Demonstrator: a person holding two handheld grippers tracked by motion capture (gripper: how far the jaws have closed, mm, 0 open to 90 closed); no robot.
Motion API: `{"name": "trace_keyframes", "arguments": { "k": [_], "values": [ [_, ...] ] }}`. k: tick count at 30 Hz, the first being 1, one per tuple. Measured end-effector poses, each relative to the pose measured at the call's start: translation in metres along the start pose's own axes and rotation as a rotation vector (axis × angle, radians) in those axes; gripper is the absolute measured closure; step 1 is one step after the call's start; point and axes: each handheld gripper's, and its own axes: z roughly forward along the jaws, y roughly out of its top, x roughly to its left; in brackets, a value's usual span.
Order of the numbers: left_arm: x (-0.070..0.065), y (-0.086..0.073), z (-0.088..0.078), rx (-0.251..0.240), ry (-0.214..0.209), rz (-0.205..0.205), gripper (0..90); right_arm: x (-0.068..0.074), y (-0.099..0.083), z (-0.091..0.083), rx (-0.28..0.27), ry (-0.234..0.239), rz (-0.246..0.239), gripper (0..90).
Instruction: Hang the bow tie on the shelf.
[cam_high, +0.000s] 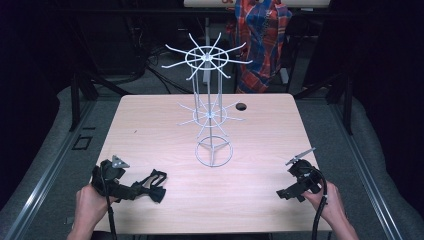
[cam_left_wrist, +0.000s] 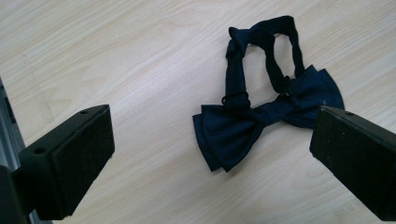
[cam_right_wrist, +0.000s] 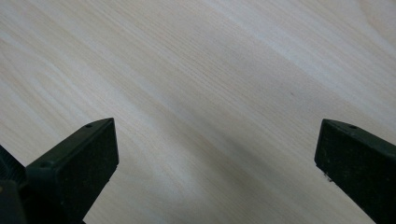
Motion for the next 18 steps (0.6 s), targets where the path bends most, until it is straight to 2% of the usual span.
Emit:
{"name": "trace_keyframes", "arguments": {
  "k": [2,3,5,7,9,11,12,13,16,18],
  "values": [
    [-0.0001,-0.0001,0.0011,0.015,0.015,0.003,0.1,0.0004,-0.0002,0.0014,0.007,-0.009,-0.013,0.0],
    [-0.0002,-0.0002,0.0024,0.021,0.018,0.002,0.1,0.0019,-0.0003,0.0029,0.006,0.001,-0.004,0.0],
    [0.0001,-0.0002,0.0039,0.027,0.015,0.007,0.0,0.0032,0.0009,0.0043,0.036,-0.016,-0.037,0.0],
    [0.0005,0.0004,0.0046,0.025,0.019,0.013,0.0,0.0045,0.0015,0.0059,0.034,-0.013,-0.042,0.0],
    [0.0025,0.0012,0.0038,0.004,-0.007,0.023,0.1,0.0059,0.002,0.0072,0.026,-0.011,-0.04,0.1],
    [0.0049,0.0032,0.0026,0.003,-0.026,0.028,0.1,0.0059,0.0025,0.008,0.022,-0.006,-0.044,0.3],
    [0.0055,0.0037,0.0018,0.0,-0.032,0.024,0.1,0.0053,0.0034,0.0072,0.038,-0.007,-0.056,0.5],
    [0.006,0.0039,0.001,-0.01,-0.037,0.021,0.1,0.0062,0.0034,0.0078,0.032,-0.001,-0.05,0.7],
    [0.0052,0.0045,-0.0012,-0.028,-0.043,-0.025,0.1,0.0072,0.0041,0.007,0.033,-0.009,-0.062,0.8],
    [0.0022,0.0065,-0.003,-0.02,-0.052,-0.057,0.1,0.0086,0.0044,0.0073,0.028,-0.005,-0.063,0.9]
  ]
}}
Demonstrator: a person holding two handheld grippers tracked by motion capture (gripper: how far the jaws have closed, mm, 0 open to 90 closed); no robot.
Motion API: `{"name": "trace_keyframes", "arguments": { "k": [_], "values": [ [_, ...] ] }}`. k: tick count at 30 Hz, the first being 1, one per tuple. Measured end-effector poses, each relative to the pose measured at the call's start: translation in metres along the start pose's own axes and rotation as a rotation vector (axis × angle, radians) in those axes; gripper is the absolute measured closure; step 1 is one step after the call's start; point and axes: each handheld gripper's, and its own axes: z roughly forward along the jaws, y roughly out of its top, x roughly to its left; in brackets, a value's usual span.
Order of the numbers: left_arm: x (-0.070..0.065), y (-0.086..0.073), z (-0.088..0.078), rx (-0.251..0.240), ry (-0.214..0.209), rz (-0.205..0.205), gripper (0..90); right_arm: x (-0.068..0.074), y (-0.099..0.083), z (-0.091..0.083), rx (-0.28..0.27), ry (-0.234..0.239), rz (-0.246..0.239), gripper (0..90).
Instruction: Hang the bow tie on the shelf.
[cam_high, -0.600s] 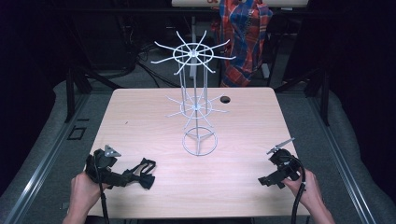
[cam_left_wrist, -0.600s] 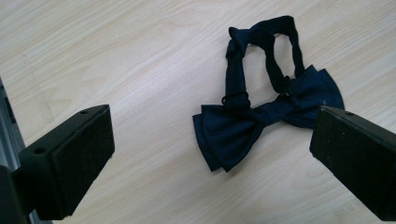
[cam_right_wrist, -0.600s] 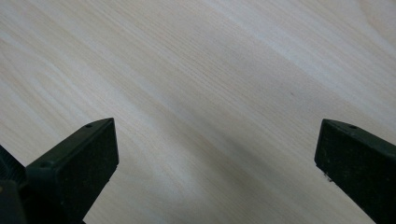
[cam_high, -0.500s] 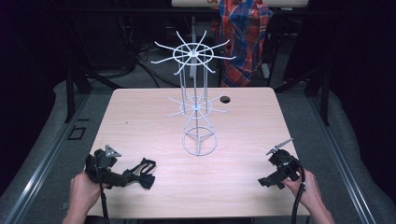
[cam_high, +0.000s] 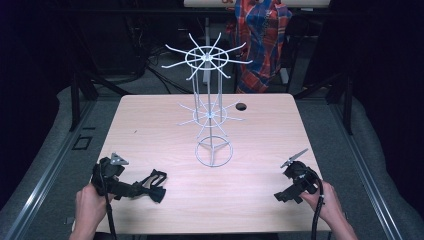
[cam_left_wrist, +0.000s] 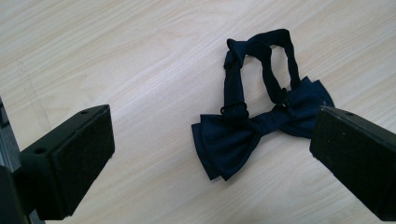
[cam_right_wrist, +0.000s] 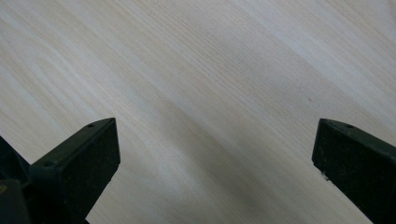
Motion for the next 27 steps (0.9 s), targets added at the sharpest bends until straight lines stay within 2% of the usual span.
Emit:
{"name": "trace_keyframes", "arguments": {
  "k": [1,4,6,7,11,18,22,23,27],
  "values": [
    [-0.002,0.001,0.0,-0.006,0.004,-0.001,0.1,0.001,0.001,-0.002,0.011,-0.02,-0.014,0.9],
    [-0.009,0.007,0.0,0.001,-0.02,0.012,0.3,0.002,0.001,0.0,0.007,0.007,-0.017,0.9],
    [-0.013,0.009,0.001,0.005,-0.036,0.016,1.6,0.002,0.001,-0.001,0.008,0.007,-0.025,1.0],
    [-0.016,0.011,0.001,0.005,-0.036,0.034,2.4,0.003,0.001,-0.001,0.006,0.0,-0.021,1.2],
    [-0.024,0.015,0.002,0.015,-0.057,0.065,7.5,0.0,0.002,0.0,0.022,0.003,-0.027,2.0],
    [-0.031,0.018,0.009,0.025,-0.09,0.086,18.8,0.002,0.002,0.002,0.015,0.011,-0.015,2.5],
    [-0.037,0.023,0.019,0.072,-0.117,0.117,28.8,0.003,0.003,0.004,0.021,0.008,-0.016,3.0],
    [-0.038,0.023,0.021,0.081,-0.118,0.123,30.5,0.003,0.003,0.003,0.035,0.006,-0.027,3.0],
    [-0.039,0.024,0.028,0.112,-0.124,0.128,34.4,0.001,0.003,0.003,0.036,-0.008,-0.019,3.2]
  ]
}}
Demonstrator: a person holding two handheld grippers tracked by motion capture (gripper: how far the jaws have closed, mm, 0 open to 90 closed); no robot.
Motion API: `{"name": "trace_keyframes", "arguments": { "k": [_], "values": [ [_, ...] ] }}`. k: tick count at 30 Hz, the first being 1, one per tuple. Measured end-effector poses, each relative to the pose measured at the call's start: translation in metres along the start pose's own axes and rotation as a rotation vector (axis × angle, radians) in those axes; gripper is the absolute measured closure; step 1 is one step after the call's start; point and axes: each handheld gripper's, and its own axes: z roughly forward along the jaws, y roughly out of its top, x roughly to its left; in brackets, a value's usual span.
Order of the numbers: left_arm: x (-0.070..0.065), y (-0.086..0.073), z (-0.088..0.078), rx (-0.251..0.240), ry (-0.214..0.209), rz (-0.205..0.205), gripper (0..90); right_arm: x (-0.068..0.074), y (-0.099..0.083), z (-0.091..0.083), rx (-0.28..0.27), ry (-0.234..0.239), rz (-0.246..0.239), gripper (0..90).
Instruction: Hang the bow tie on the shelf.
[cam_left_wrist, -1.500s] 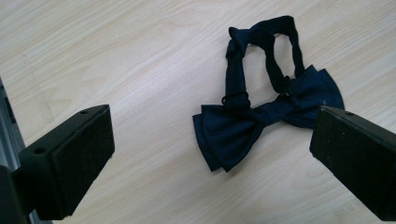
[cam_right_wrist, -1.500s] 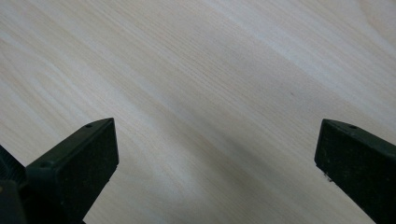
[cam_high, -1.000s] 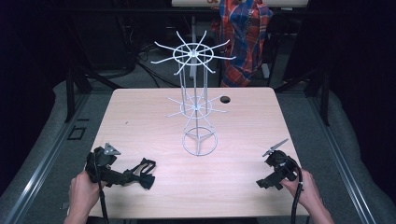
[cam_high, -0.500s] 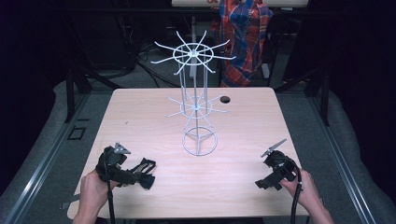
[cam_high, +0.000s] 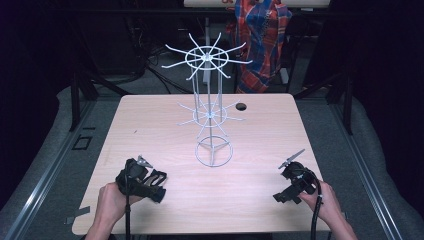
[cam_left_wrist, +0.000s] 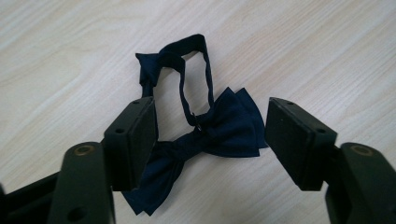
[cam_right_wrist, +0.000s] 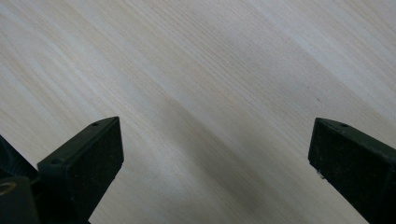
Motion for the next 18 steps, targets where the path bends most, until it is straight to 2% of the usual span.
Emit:
{"name": "trace_keyframes", "arguments": {
  "k": [4,8,9,11,12,13,17,18],
  "values": [
    [0.004,0.001,0.006,0.008,-0.014,-0.018,38.5,0.001,0.001,0.001,0.004,0.007,0.0,3.6],
    [0.008,0.005,0.013,0.008,-0.062,-0.034,46.2,0.002,0.002,0.001,0.005,-0.001,-0.003,3.7],
    [0.009,0.006,0.016,0.016,-0.068,-0.037,47.4,0.001,0.002,0.0,0.015,-0.013,-0.009,3.8],
    [0.01,0.008,0.02,0.03,-0.08,-0.047,50.1,0.002,0.002,0.003,0.009,0.001,0.002,4.2],
    [0.011,0.009,0.021,0.036,-0.08,-0.05,50.6,0.003,0.002,0.003,0.012,0.005,0.002,4.2],
    [0.011,0.01,0.024,0.055,-0.082,-0.05,51.6,0.003,0.002,0.001,0.018,-0.014,-0.005,4.2],
    [0.011,0.012,0.033,0.096,-0.079,-0.066,54.9,0.004,0.001,0.0,0.0,-0.012,-0.005,4.4],
    [0.012,0.012,0.034,0.101,-0.08,-0.075,55.4,0.004,0.002,0.0,0.017,-0.01,-0.018,4.4]
  ]
}}
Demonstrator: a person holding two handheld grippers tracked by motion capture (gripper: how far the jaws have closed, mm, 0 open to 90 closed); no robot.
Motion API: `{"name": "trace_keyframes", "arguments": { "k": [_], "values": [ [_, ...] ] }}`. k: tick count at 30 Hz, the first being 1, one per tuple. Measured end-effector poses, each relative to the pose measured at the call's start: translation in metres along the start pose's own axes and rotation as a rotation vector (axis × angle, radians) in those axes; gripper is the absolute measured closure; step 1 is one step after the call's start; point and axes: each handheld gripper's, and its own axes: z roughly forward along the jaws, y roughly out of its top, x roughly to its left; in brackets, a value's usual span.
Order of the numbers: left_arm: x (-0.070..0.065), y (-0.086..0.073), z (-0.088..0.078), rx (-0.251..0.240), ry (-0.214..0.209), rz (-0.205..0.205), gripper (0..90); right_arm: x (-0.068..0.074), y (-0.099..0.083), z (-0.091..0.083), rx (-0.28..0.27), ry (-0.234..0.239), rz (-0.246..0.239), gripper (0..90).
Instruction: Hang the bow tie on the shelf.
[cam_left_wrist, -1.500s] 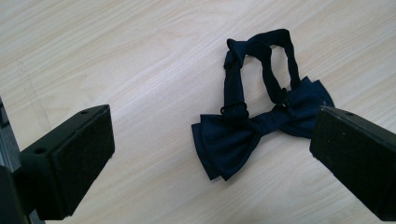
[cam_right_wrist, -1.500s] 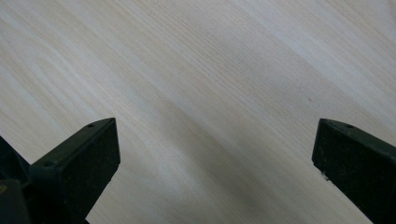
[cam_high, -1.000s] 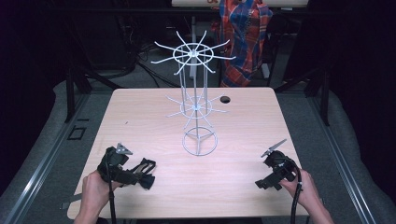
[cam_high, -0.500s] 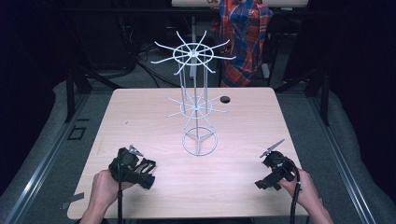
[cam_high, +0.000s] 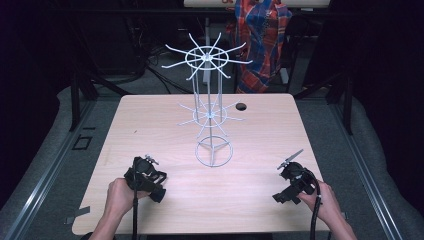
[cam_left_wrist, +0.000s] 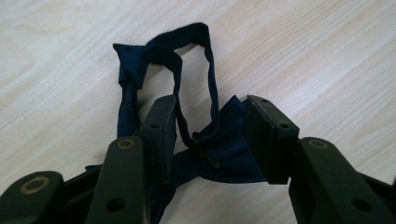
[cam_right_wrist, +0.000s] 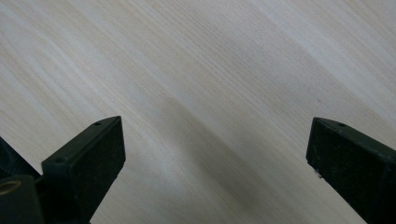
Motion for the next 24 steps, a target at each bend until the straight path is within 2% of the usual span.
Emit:
{"name": "trace_keyframes", "arguments": {
  "k": [2,7,10,11,13,18,24],
  "values": [
    [0.0019,-0.0002,0.0015,0.012,-0.003,-0.006,56.8,0.0022,0.0003,0.0021,-0.019,0.007,0.01,4.5],
    [0.0018,-0.0004,0.0048,0.018,-0.004,-0.029,60.7,0.0025,0.0002,0.001,-0.003,0.004,-0.006,4.7],
    [0.0029,-0.0011,0.006,0.036,-0.004,-0.021,63.7,0.0023,-0.0004,0.002,-0.017,0.006,0.013,5.2],
    [0.0032,-0.0013,0.006,0.038,-0.004,-0.023,65.0,0.0013,0.0005,0.0005,0.006,-0.003,-0.007,5.6],
    [0.003,-0.0015,0.0072,0.047,0.003,-0.019,68.0,0.0027,0.0003,0.0018,-0.008,-0.001,0.004,5.8],
    [0.0008,-0.0011,0.0088,0.057,0.011,0.001,76.7,0.0026,-0.0001,0.0021,-0.002,-0.001,0.005,6.4],
    [0.0016,-0.0012,0.0095,0.062,0.003,0.004,80.0,0.0045,0.0008,0.0031,-0.006,0.005,0.007,6.5]
  ]
}}
